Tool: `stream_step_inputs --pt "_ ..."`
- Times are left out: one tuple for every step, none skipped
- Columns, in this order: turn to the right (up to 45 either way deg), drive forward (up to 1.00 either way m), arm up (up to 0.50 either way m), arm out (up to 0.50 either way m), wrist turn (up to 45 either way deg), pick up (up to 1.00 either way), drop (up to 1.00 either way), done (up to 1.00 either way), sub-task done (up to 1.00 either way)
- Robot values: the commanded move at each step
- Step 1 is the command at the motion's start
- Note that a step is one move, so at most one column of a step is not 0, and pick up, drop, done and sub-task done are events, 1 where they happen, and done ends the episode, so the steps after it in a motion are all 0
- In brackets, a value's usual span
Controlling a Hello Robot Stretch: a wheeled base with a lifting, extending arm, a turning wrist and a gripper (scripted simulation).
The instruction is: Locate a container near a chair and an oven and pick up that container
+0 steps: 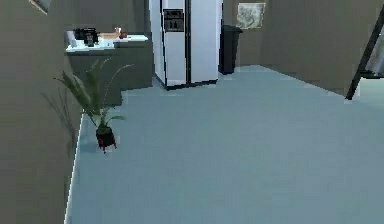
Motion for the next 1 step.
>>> stream_step_inputs --pt "0.0 0.40 0.00 0.00 0.0 0.00 0.00 0.00 0.00"
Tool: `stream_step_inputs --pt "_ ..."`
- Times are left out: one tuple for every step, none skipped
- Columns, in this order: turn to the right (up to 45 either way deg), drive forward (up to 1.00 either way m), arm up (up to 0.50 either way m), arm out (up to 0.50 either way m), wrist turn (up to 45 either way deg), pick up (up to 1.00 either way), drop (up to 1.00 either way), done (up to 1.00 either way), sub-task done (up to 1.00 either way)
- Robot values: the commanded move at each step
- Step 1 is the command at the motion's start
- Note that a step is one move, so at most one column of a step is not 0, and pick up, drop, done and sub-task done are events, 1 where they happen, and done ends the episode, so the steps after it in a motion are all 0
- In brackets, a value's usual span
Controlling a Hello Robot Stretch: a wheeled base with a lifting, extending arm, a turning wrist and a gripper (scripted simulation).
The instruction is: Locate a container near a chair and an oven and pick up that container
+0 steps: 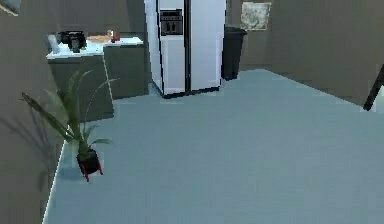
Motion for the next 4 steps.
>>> stream_step_inputs --pt "36.0 0.00 0.00 0.00 0.0 0.00 0.00 0.00 0.00" --pt "0.0 0.00 0.50 0.00 0.0 0.00 0.00 0.00 0.00" --pt "0.0 0.00 0.38 0.00 0.0 0.00 0.00 0.00 0.00" --pt "0.0 0.00 0.00 0.42 0.0 0.00 0.00 0.00 0.00"
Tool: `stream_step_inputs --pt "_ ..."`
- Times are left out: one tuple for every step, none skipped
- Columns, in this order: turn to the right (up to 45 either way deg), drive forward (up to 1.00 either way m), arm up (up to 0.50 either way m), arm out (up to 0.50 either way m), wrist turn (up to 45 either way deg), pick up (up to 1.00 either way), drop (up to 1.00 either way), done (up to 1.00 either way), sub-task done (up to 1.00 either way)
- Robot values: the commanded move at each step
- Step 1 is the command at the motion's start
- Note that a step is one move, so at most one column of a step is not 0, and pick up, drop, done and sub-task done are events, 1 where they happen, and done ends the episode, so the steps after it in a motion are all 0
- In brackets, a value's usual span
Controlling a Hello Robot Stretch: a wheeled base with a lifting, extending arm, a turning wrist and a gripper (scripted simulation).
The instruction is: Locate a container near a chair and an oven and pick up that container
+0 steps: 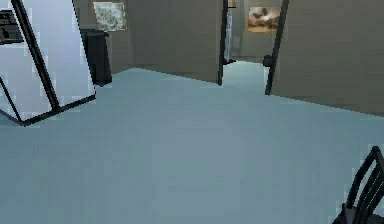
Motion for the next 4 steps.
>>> stream_step_inputs --pt "0.0 0.00 0.00 0.00 45.0 0.00 0.00 0.00 0.00" --pt "0.0 0.00 0.00 0.00 45.0 0.00 0.00 0.00 0.00" --pt "0.0 0.00 0.00 0.00 45.0 0.00 0.00 0.00 0.00" --pt "0.0 0.00 0.00 0.00 45.0 0.00 0.00 0.00 0.00"
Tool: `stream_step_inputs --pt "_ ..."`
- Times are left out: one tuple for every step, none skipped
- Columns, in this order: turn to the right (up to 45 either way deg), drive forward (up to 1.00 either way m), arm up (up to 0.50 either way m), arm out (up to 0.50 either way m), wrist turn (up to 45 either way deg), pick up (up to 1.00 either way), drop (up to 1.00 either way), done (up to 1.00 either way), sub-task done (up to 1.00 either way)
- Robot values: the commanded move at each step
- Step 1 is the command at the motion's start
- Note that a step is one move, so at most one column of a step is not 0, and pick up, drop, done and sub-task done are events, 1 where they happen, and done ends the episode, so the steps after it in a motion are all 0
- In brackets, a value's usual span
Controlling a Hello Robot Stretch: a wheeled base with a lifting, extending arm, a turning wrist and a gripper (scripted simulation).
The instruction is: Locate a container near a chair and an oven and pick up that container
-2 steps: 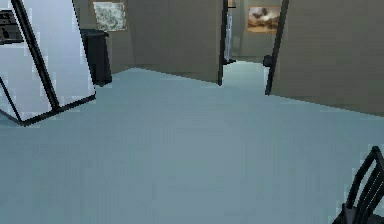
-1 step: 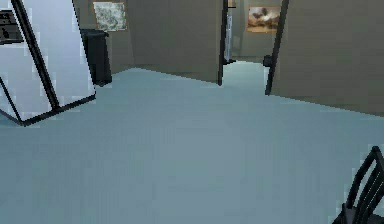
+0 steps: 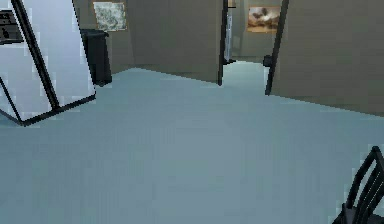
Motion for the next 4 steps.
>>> stream_step_inputs --pt "0.0 0.00 0.00 0.00 18.0 0.00 0.00 0.00 0.00" --pt "0.0 0.00 -0.20 0.00 0.0 0.00 0.00 0.00 0.00" --pt "0.0 0.00 0.00 0.00 0.0 1.00 0.00 0.00 0.00" --pt "0.0 0.00 0.10 0.00 0.0 0.00 0.00 0.00 0.00"
